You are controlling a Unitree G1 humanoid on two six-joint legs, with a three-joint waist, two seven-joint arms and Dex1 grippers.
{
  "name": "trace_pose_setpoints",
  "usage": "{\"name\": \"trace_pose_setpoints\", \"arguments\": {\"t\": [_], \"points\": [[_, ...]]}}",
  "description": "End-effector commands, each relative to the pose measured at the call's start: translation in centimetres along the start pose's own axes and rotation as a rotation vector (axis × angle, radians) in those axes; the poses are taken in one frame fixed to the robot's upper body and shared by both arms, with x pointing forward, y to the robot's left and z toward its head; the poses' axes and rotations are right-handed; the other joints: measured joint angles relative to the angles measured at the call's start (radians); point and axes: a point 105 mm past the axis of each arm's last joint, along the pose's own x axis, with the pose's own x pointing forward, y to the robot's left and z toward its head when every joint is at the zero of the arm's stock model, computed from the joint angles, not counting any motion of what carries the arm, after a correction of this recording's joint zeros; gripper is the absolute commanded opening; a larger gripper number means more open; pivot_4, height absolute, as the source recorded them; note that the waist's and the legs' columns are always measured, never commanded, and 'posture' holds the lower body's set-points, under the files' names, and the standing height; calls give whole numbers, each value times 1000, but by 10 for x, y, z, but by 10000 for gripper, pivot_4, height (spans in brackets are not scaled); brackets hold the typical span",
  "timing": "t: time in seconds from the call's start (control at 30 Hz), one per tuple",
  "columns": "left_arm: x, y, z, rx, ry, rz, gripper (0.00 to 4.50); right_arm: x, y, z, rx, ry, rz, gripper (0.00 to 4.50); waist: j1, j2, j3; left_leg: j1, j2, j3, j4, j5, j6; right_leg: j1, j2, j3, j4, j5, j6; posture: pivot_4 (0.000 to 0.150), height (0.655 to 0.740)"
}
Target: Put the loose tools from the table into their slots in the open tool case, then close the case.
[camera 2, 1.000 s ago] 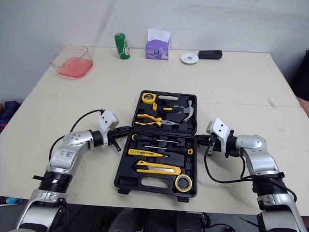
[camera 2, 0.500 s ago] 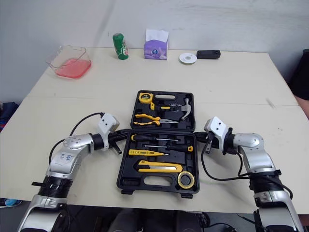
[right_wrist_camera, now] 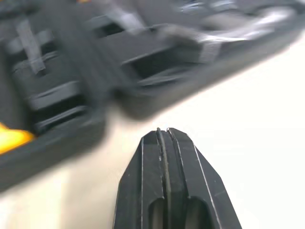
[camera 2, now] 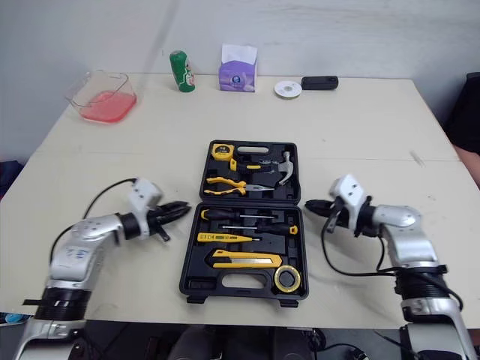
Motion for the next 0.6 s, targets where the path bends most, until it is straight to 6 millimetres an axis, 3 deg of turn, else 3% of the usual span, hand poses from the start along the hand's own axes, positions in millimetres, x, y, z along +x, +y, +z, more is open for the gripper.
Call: {"name": "trace_pose_setpoints", "arguments": {"t": [0.03,0.13,0.2,0.3,0.37,0.5,0.6], "points": [[-16,5,50,-22,-118,12,27930,-12,-6,29,17,-76,-32,18746,2,-1,0,0,0,-1,0,0,0,1,0,-1,0,0,0,1500,7400],[-18,6,59,-115,41,20,42325,-15,-13,52,147,-97,-85,33736,1,-2,2,0,0,-1,0,0,-1,1,0,-1,0,0,0,1500,7400],[-18,-5,65,-155,177,-48,45000,-14,-20,58,290,13,-160,44149,-1,-2,4,-1,-1,-1,0,1,-2,0,0,0,1,0,0,1500,7400],[-15,-17,85,-225,201,-150,45000,-12,-11,67,541,160,-120,44709,-1,0,5,-6,-1,0,1,1,-3,-7,-1,1,2,0,0,1500,7400],[-9,-13,90,-288,240,-132,45000,-10,5,79,692,219,-5,44709,0,0,5,-15,-1,-1,2,4,-4,-16,0,1,4,0,0,1500,7400],[5,-4,83,-371,370,-100,45000,1,0,85,692,323,-63,44709,0,0,5,-18,-1,0,0,7,-5,-21,1,0,5,-1,-2,1500,7400],[18,-5,80,-394,442,-115,45000,9,-8,81,708,385,-116,44709,1,-1,5,-30,-4,2,4,8,-3,-33,0,0,14,0,0,1500,7400]]}}
